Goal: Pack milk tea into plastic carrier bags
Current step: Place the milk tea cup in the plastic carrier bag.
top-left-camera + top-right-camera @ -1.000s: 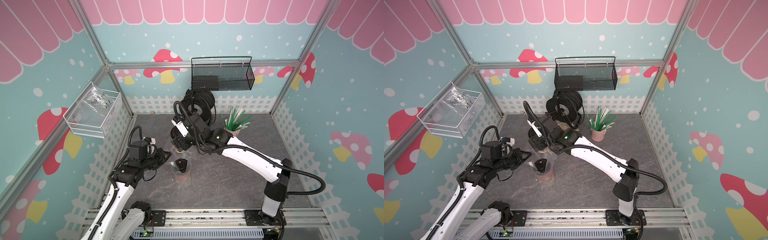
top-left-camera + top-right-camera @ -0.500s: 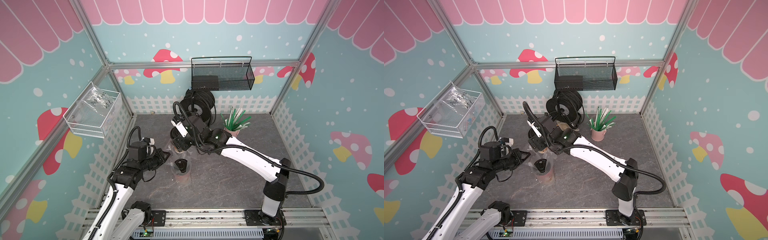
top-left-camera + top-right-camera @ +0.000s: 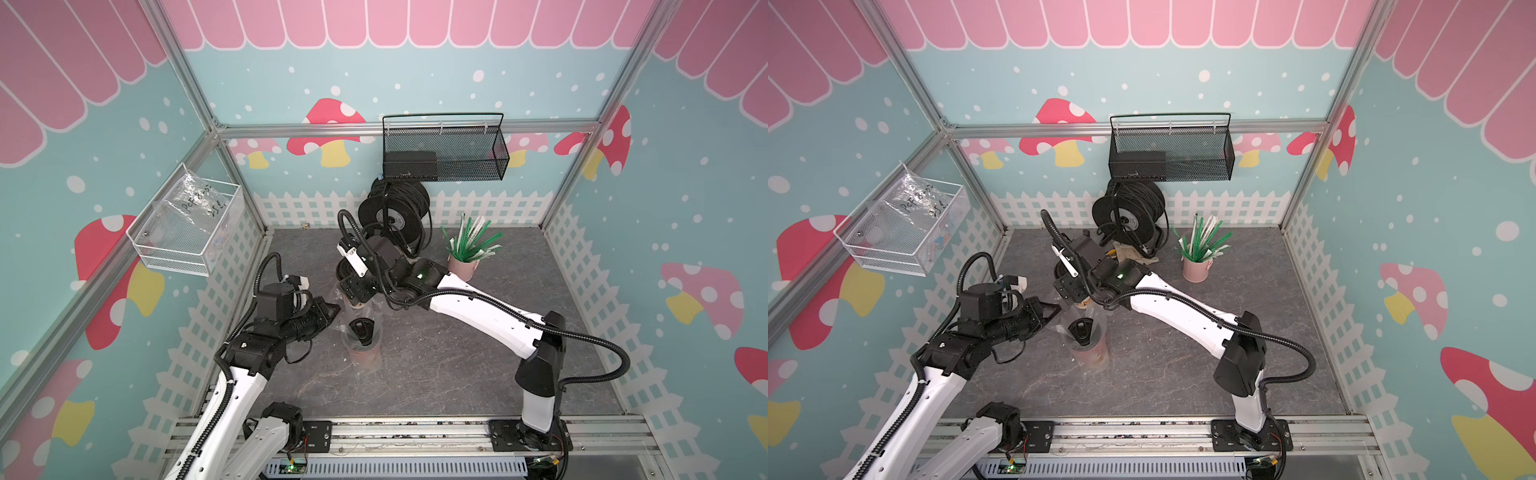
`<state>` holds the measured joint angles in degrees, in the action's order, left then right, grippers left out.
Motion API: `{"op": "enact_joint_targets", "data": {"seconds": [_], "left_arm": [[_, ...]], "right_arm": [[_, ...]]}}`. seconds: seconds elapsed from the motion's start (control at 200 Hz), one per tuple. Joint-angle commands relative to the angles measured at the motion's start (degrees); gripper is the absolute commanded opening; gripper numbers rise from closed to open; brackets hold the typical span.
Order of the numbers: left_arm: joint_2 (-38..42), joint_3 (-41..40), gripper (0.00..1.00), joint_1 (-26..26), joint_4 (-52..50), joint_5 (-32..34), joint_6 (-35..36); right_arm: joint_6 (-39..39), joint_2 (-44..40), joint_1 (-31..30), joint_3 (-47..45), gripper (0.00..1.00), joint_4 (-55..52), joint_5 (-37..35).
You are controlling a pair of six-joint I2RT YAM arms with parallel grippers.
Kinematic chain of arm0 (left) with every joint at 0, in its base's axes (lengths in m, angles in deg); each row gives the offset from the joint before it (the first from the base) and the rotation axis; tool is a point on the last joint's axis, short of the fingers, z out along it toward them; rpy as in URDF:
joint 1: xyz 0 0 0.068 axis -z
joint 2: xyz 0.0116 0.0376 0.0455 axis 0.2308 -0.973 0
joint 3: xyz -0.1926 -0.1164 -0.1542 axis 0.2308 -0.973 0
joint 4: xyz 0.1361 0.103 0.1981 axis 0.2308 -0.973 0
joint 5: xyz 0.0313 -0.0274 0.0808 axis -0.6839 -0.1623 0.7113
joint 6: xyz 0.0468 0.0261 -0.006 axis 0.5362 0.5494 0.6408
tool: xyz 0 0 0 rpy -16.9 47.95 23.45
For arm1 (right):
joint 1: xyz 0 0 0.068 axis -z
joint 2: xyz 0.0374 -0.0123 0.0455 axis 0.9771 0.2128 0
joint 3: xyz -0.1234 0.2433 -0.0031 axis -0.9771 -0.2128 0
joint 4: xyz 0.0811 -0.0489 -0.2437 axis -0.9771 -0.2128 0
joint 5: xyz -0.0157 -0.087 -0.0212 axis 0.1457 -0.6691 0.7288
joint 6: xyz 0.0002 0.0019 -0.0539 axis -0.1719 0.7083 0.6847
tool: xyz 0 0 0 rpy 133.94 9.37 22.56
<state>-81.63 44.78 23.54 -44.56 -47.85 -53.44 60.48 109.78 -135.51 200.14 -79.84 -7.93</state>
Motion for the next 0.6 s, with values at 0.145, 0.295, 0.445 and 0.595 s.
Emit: {"op": "enact_joint_targets", "data": {"seconds": [0.145,0.295,0.445,0.595], "left_arm": [[-0.04,1.05,0.0,-0.44,-1.13,0.56,1.04],[0.1,0.92,0.0,-0.53,-1.06,0.72,0.92],[0.34,0.79,0.0,-0.73,-1.47,0.75,1.04],[0.38,0.96,0.0,-0.92,-1.65,0.55,0.98]], "right_arm": [[-1.29,2.52,0.6,-0.2,0.88,0.09,-0.07],[-1.28,2.48,0.54,-0.23,0.92,0.14,-0.15],[-1.08,2.69,0.58,-0.18,0.96,0.14,0.6],[-1.06,2.8,0.63,-0.54,0.98,-0.04,1.13]]}}
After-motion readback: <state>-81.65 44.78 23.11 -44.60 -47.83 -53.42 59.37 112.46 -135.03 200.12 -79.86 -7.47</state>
